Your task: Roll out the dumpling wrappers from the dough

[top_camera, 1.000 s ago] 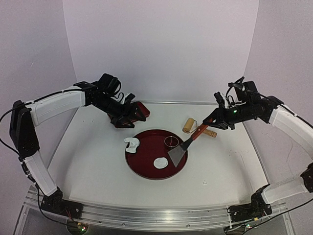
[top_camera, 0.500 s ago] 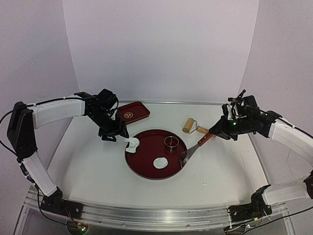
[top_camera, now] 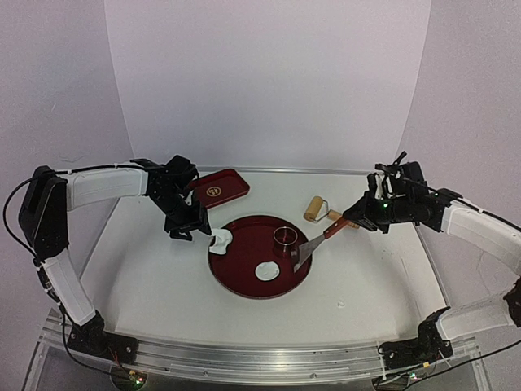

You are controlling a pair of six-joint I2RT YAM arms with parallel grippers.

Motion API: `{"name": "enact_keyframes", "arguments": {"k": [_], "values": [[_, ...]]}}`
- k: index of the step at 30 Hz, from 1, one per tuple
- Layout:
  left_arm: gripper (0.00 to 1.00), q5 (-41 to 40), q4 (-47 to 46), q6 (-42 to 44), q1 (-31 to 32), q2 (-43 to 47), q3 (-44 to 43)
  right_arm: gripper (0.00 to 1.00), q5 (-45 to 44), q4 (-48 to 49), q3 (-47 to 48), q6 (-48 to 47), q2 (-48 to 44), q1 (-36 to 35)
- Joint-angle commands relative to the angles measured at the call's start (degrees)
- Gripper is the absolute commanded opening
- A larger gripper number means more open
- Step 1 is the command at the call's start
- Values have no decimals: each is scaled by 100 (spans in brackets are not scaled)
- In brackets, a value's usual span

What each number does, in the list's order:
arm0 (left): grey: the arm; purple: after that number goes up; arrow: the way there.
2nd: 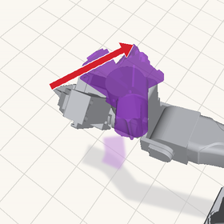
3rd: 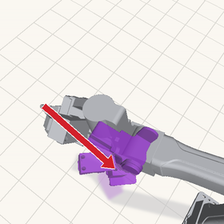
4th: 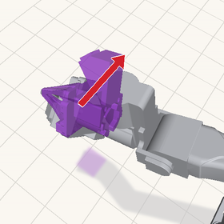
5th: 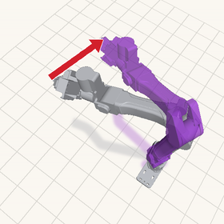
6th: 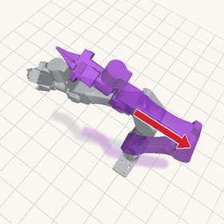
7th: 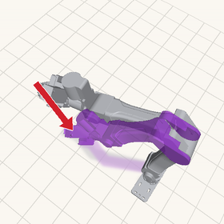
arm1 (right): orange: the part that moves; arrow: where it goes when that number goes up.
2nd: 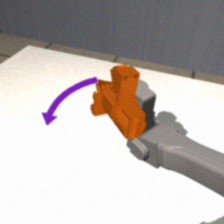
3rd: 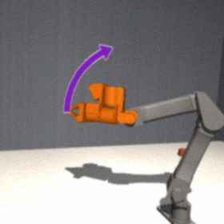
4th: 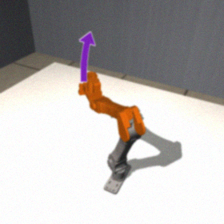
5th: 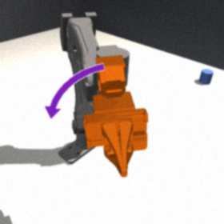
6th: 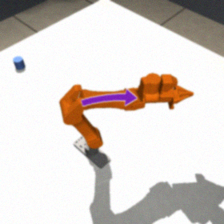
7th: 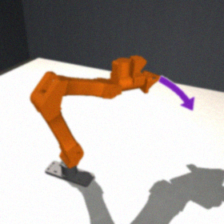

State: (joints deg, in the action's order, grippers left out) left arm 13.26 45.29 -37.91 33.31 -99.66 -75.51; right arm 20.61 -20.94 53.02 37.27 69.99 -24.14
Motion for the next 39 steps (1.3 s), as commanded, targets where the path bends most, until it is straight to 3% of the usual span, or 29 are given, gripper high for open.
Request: {"name": "enact_keyframes", "arguments": {"k": [1, 29, 39], "values": [[62, -53, -203, -123, -31, -80, 45, 0, 151, 379, -238, -151, 40, -18], [56, 483, -1124, -322, -35, -537, 755, 0, 792, 2005, -1609, -354, 606, -17], [53, 760, -1182, -290, -33, -679, 790, 0, 689, 3228, -2102, 81, 1080, -16]]}}
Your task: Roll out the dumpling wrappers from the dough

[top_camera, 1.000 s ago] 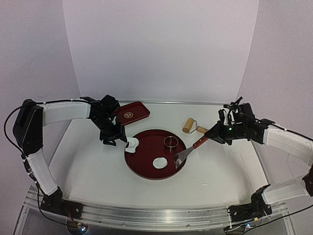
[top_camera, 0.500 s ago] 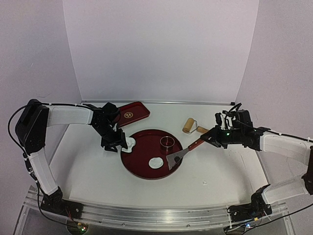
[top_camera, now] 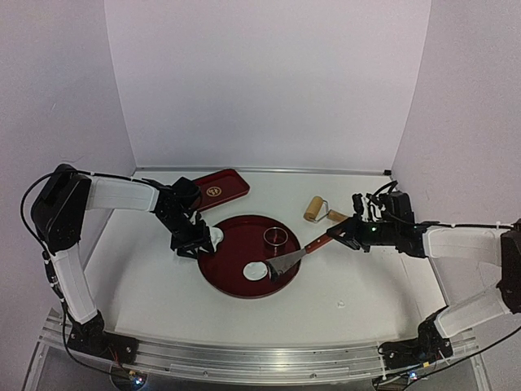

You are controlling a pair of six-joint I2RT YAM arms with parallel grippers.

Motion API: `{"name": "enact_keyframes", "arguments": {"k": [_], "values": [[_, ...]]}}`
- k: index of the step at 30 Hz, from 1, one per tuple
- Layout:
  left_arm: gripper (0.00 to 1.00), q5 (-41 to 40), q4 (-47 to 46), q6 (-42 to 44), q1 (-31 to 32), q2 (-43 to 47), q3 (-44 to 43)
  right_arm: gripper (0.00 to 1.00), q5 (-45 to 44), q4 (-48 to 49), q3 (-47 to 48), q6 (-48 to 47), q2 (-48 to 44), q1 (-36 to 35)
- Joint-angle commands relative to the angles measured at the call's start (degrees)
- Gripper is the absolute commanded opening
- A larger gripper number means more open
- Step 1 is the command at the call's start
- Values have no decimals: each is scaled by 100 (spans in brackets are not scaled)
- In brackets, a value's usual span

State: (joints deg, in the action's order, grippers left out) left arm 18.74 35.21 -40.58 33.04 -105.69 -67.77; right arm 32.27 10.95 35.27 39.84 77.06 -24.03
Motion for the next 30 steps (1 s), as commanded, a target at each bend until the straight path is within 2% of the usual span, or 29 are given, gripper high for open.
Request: {"name": "enact_keyframes", "arguments": {"k": [1, 17, 30], "values": [[53, 228, -152, -8, -10, -82, 0, 0, -483, 112, -351, -141, 417, -25], [50, 502, -111, 129, -7, -179, -138, 0, -291, 732, -525, -67, 1084, -23], [46, 579, -104, 216, -8, -151, -138, 0, -199, 1048, 382, -37, 2290, -623]]}}
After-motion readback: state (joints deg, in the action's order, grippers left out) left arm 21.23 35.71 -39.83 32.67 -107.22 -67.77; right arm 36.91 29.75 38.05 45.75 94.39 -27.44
